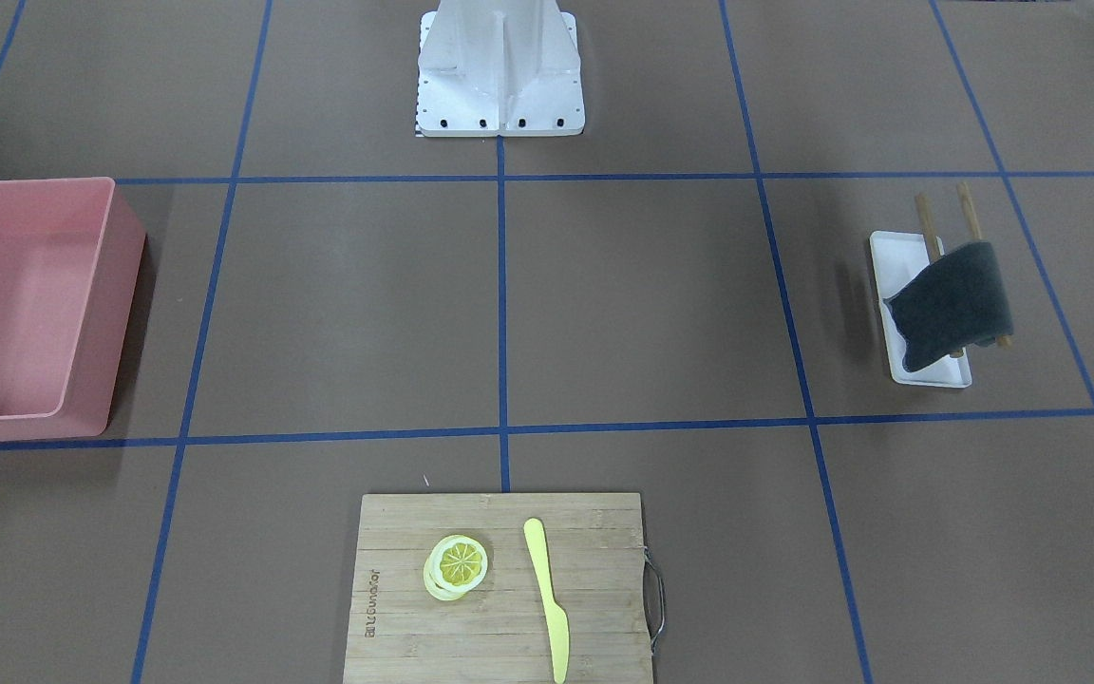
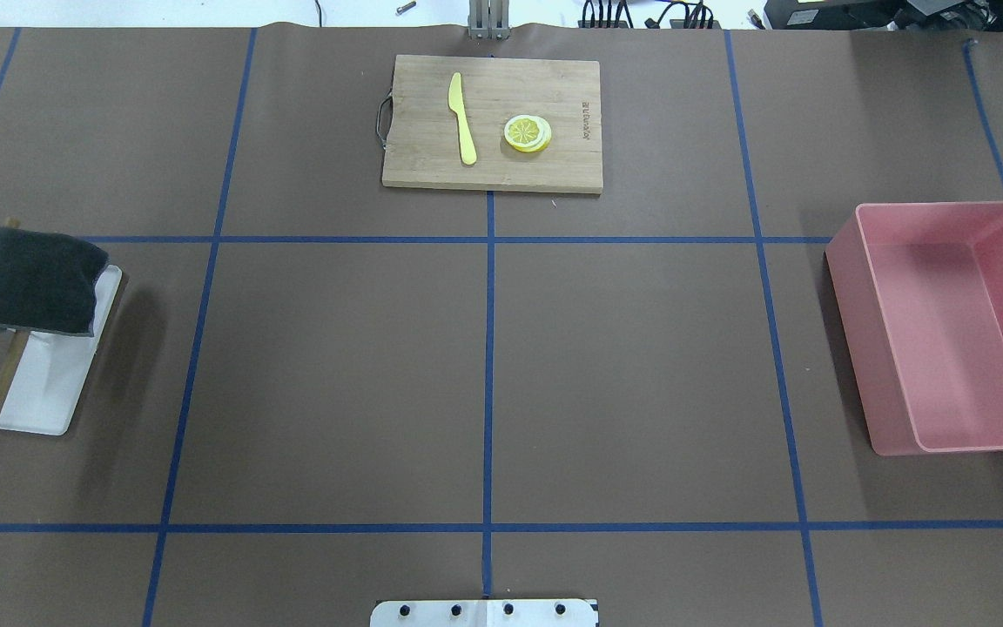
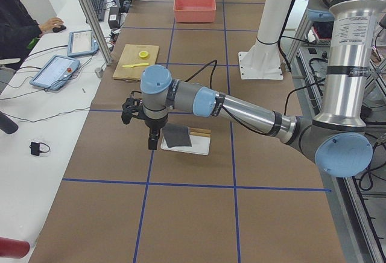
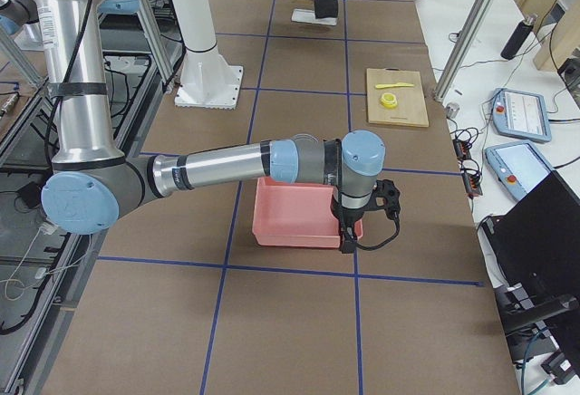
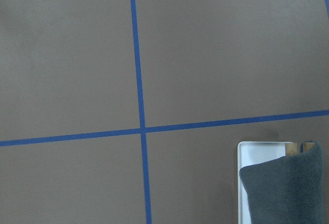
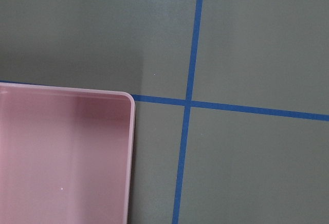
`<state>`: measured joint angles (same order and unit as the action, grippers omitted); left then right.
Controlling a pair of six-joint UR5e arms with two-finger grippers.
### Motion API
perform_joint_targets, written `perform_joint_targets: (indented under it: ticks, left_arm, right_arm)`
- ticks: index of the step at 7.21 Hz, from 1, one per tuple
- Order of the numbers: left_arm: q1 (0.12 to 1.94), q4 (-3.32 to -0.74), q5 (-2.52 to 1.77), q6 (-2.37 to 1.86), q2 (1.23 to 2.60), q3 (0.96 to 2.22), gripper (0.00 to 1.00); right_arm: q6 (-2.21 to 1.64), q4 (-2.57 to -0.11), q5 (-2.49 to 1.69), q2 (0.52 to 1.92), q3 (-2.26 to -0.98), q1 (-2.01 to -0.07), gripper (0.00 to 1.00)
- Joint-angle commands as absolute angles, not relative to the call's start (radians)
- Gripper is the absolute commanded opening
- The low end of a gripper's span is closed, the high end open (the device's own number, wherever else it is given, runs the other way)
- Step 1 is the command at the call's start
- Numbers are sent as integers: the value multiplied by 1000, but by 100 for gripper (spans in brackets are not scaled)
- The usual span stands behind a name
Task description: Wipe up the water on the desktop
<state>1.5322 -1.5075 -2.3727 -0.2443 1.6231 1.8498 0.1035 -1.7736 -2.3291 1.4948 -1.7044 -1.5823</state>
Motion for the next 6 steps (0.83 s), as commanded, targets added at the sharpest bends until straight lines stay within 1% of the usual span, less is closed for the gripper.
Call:
perform_joint_targets:
  ticks: [1,2,3,4,6]
  left_arm:
    - [1442,-1569,-2375,-330,1618,1855,98]
    - [1384,-1604,-2375,-384,1611,1856,98]
    - [1358,-1674,-2388,-411,1567,1852,98]
    - [1358,-1760,-2493,-437,1548,1820,98]
    - [1321,-1904,-2530,-567,1545,1761,98]
  right_arm:
    - [95,-1746,-2387,1509,-1703,-1582,100]
    - [72,-1746,-2422,1508,-1698,-1582,100]
    - [72,-1744,-2427,1506,-1700,-1582,100]
    - [75,-1744,-2419,1506,-1700,-1582,100]
    - [71,-1744,-2424,1508,-1698,-1582,100]
